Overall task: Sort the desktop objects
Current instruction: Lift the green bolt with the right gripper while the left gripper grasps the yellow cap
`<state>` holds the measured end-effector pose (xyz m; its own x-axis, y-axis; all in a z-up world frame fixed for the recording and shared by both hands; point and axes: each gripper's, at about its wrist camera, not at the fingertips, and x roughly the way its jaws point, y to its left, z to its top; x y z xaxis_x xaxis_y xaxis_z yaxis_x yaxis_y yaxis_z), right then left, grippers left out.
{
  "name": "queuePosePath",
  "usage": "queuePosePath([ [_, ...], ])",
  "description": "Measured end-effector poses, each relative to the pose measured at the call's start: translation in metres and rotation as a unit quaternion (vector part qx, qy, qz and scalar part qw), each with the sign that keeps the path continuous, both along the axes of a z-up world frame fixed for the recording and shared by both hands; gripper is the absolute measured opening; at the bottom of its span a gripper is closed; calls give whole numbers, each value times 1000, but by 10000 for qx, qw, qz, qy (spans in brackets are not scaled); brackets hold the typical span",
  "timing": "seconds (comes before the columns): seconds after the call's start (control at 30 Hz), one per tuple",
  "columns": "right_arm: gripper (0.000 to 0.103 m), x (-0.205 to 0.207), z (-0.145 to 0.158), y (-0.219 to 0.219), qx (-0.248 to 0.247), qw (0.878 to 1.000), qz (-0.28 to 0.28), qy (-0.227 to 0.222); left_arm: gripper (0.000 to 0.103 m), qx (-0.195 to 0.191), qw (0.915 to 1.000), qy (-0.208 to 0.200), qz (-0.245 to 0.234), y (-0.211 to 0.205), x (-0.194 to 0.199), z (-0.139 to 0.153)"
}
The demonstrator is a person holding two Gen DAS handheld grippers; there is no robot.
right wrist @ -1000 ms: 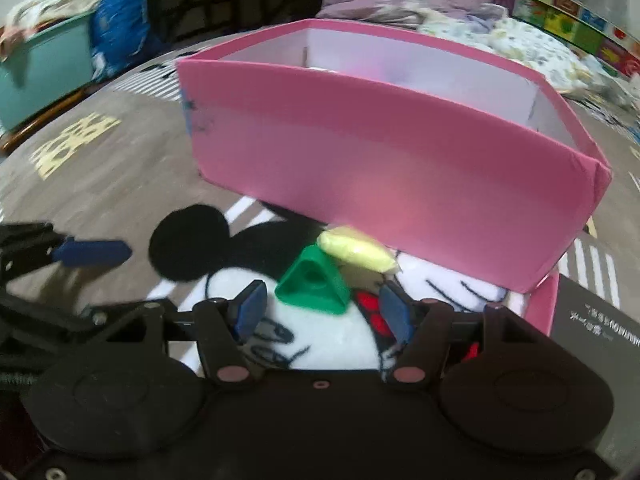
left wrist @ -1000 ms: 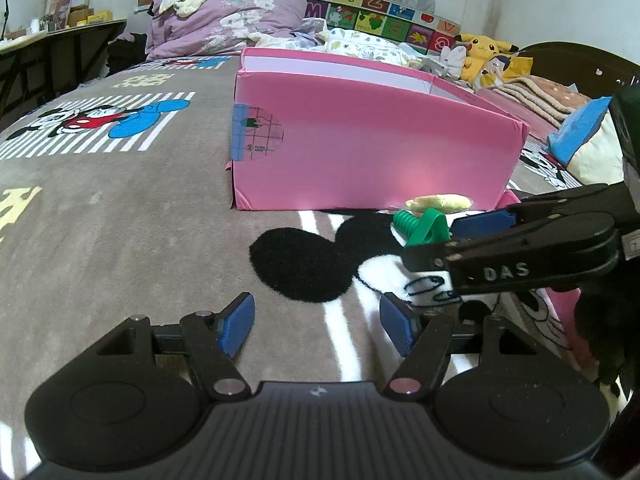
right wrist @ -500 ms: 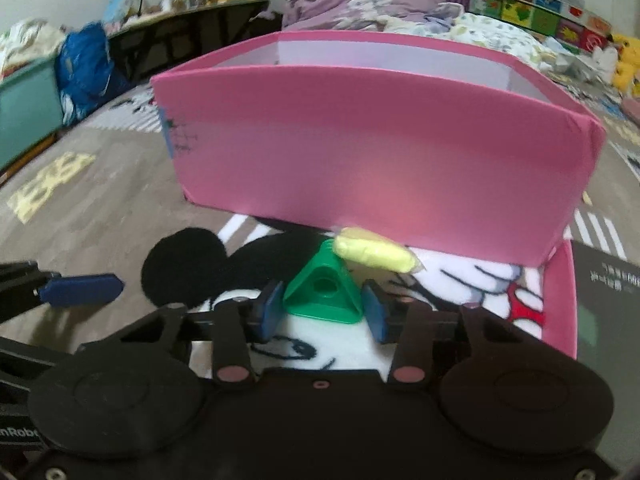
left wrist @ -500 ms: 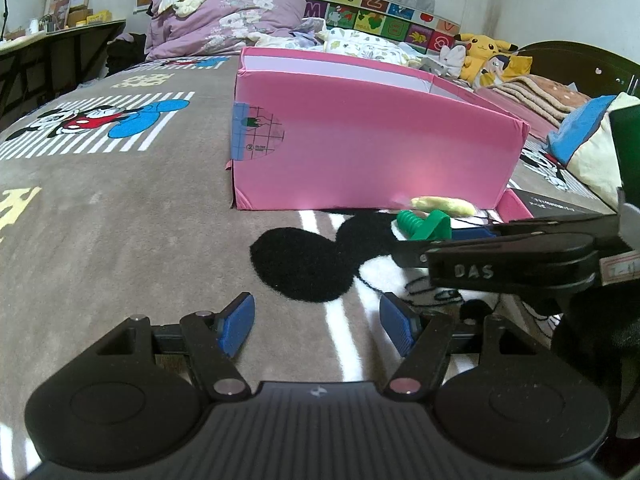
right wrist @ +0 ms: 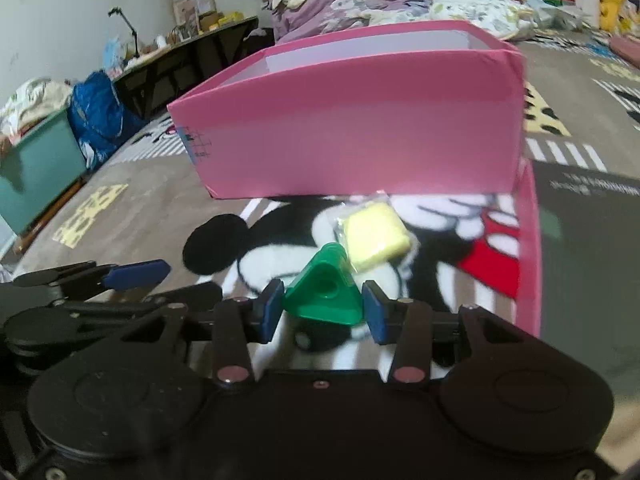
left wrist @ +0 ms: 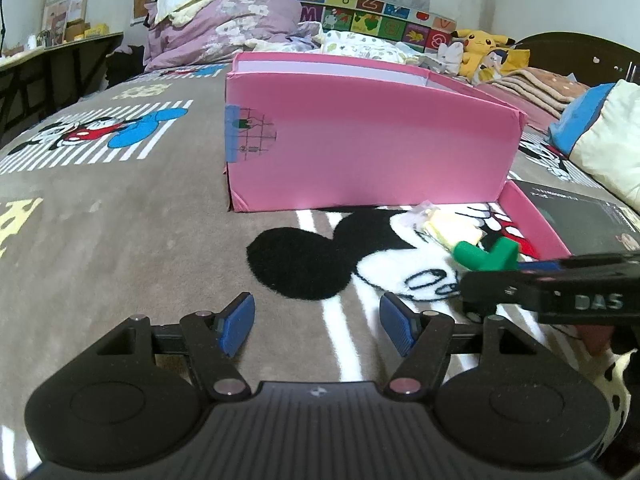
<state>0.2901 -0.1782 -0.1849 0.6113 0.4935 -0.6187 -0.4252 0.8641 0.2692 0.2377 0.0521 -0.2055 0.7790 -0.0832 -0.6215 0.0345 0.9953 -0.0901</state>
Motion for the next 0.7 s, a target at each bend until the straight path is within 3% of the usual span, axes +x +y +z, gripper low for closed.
queuePosePath([
  [0.37, 42, -34, 18, -30, 211, 9982, -326, -467, 68, 226, 9991, -237, -268, -18, -7, -2],
  [0.7, 42, -50, 21, -56, 324, 9959, -492, -682, 68, 248, 9953, -348, -866, -44, 2, 3],
])
